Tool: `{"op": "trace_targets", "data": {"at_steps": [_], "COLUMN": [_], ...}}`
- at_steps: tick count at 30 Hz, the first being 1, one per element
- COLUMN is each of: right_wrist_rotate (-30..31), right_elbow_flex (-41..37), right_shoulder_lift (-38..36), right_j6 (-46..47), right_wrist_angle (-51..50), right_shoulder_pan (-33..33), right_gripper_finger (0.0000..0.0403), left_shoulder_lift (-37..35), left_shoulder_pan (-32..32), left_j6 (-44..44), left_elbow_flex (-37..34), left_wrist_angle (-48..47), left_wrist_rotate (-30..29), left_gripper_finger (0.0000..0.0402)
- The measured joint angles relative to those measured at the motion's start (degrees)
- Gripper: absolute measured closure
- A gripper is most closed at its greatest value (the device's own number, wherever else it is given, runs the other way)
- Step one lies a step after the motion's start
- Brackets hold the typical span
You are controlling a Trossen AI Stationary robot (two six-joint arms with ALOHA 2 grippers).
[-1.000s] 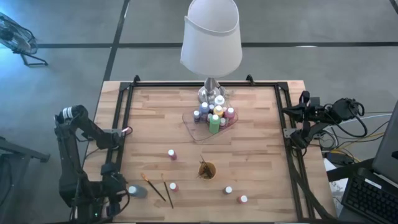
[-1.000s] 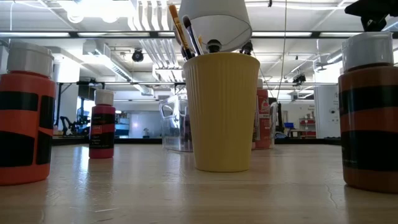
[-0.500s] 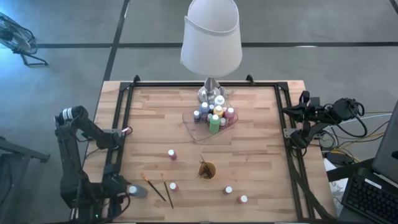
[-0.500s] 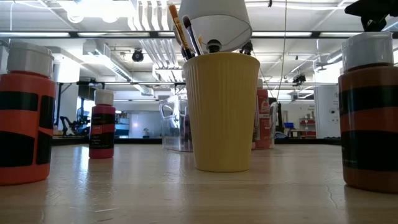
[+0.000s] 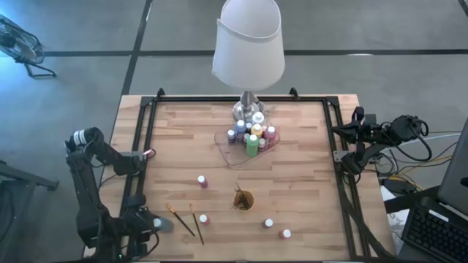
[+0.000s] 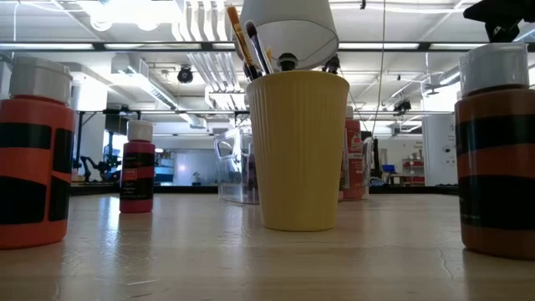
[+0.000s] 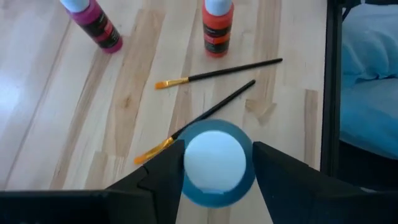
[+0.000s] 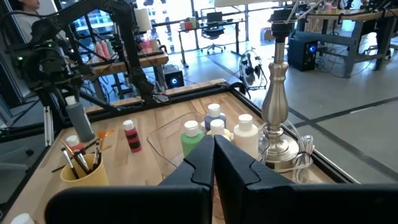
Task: Pick & Place Paint Supplies
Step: Put the dark green bottle into the transparent bin
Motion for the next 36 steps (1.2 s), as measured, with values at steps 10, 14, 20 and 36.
{"op": "trace_targets", "data": {"at_steps": [10, 14, 20, 36], "right_wrist_rotate": [0.0, 0.0, 0.0, 0.0], "right_elbow_flex": [0.0, 0.0, 0.0, 0.0], "right_shoulder_lift": [0.0, 0.0, 0.0, 0.0], "right_j6": [0.0, 0.0, 0.0, 0.0], "right_wrist_angle": [0.0, 0.0, 0.0, 0.0], "right_shoulder_pan": [0.0, 0.0, 0.0, 0.0], "right_gripper_finger": [0.0394, 0.0394, 0.0394, 0.0394], "left_shoulder_lift": [-0.1, -0.1, -0.2, -0.2], "left_shoulder_pan": [0.2, 0.2, 0.2, 0.2], "left_j6": [1.5, 1.5, 1.5, 1.7], "left_elbow_flex": [0.0, 0.0, 0.0, 0.0], "left_wrist_angle": [-0.1, -0.2, -0.5, -0.9], "left_wrist_rotate": [-0.6, -0.3, -0.2, -0.2], "left_gripper_finger": [0.0209, 0.0213, 0.0254, 0.0270]}}
